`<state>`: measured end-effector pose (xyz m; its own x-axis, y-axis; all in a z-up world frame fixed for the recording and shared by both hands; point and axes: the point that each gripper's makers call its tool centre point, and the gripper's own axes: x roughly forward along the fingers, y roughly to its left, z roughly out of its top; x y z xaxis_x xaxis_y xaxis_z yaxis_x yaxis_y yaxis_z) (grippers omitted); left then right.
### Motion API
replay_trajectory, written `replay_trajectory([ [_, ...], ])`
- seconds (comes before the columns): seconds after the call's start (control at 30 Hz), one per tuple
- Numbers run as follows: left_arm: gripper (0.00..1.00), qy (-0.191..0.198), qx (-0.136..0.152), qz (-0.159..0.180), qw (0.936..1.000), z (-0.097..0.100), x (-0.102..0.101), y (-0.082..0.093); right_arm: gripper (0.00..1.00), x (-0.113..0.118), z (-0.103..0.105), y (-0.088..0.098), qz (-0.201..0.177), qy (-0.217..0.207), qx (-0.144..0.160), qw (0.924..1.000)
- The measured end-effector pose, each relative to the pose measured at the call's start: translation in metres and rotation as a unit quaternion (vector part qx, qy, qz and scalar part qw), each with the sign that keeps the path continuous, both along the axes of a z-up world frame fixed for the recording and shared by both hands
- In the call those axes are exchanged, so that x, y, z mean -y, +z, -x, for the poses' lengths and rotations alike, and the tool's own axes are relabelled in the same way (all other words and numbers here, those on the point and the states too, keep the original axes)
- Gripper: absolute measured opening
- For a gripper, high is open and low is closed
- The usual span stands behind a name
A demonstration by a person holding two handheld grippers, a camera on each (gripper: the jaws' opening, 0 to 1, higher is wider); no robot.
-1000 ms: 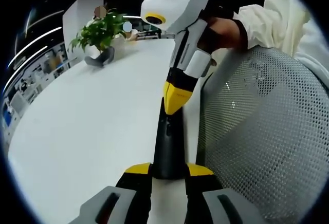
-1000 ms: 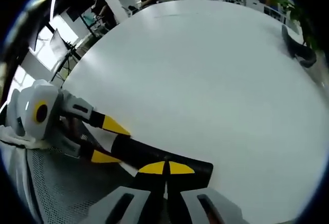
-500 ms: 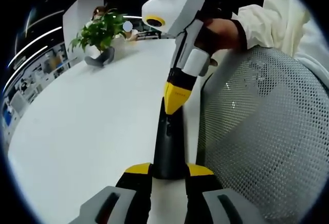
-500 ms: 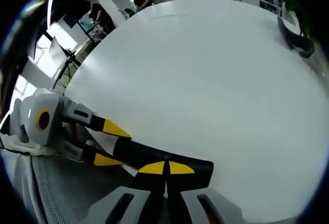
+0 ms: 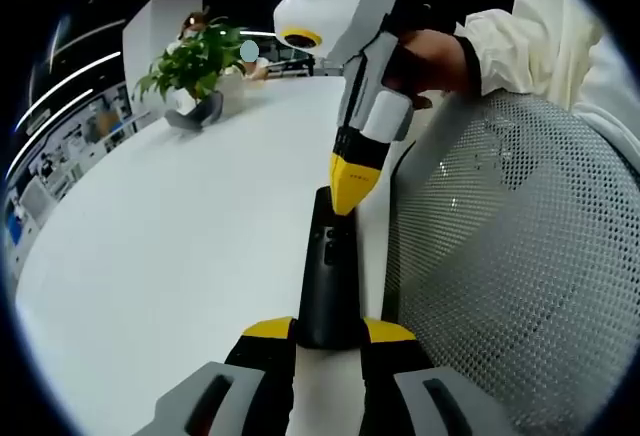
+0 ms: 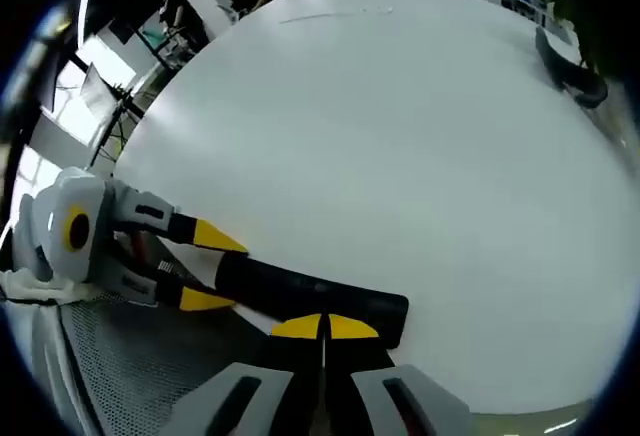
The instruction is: Press the specified remote control buttons in sequence, fully releasing each button before pressing the next.
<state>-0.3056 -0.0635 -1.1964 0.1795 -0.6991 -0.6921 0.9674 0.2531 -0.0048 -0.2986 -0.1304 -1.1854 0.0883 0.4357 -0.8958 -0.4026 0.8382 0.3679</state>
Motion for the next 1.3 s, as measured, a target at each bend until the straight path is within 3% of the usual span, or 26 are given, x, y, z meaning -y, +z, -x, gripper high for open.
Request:
replay_trajectory([
  [0.23,0.24,0.000,0.000,0.000,1.0000,0.0000,0.0001,0.0000,0.00,0.0113,-0.0098,-0.0011,0.036,-0.001,0.034,0.9988],
  [0.33,0.24,0.000,0.000,0.000,1.0000,0.0000,0.0002,0.0002,0.00,0.0095,-0.0096,-0.0002,0.023,-0.009,0.025,0.9994],
  [0.67,0.25,0.000,-0.001,0.000,1.0000,-0.0004,0.0002,0.0001,0.00,0.0084,-0.0020,-0.0069,0.031,-0.002,0.002,0.9995],
  [1.3,0.25,0.000,0.001,0.001,1.0000,-0.0003,0.0004,0.0004,0.00,0.0088,-0.0025,-0.0050,0.039,0.000,0.009,0.9992],
])
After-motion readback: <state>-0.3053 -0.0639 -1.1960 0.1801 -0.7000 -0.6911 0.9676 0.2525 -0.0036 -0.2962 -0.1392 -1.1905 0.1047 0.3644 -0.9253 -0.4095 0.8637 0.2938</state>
